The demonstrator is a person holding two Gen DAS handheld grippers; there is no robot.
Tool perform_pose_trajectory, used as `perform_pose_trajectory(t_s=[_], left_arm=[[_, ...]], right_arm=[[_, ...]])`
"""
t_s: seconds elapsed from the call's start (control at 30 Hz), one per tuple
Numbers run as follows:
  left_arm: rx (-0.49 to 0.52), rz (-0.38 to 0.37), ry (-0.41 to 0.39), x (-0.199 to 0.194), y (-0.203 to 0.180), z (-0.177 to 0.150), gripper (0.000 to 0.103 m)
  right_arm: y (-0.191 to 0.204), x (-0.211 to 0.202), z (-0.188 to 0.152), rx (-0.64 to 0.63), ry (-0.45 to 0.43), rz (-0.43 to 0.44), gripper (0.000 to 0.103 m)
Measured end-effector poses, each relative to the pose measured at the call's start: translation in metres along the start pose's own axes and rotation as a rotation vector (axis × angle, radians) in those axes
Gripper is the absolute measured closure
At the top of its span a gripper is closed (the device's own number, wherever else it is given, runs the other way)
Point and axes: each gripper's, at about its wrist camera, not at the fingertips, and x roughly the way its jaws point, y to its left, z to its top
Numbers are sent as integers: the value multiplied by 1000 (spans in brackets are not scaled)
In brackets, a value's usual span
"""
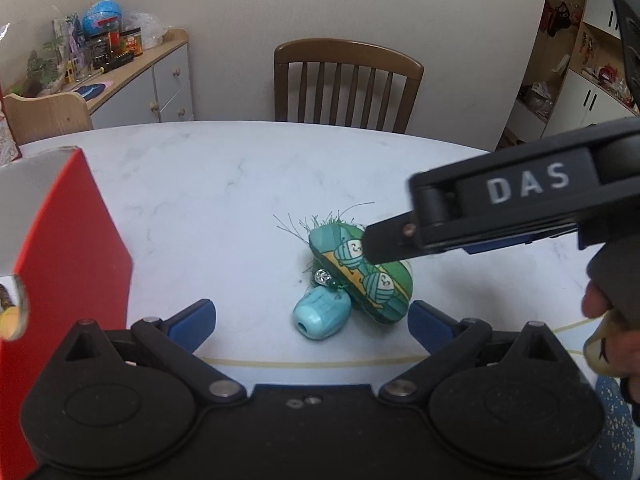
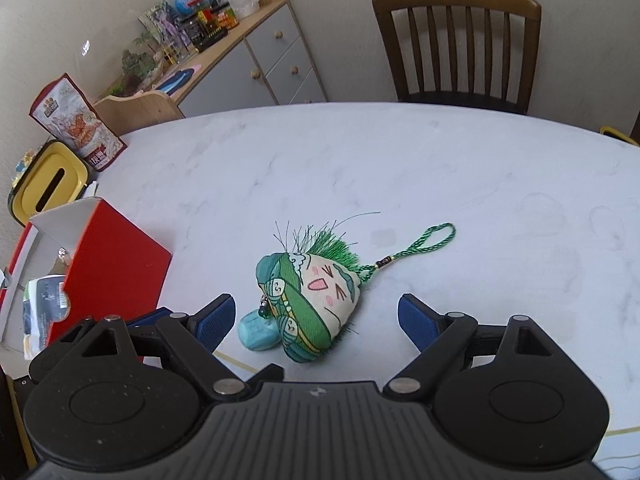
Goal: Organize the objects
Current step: 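Grasp the teal charm with the left tool while the right tool grasps the green plush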
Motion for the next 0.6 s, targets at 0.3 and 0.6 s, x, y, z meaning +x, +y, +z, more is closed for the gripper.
perform_pose_trajectory(t_s=[0.3,0.6], left_arm=[[-26,-27,17,17,7,1,13],[-27,-64,24,24,6,-1,30]], right_arm=[[-4,22,3,20,22,-7,14],[-8,34,5,32,26,-12,17]])
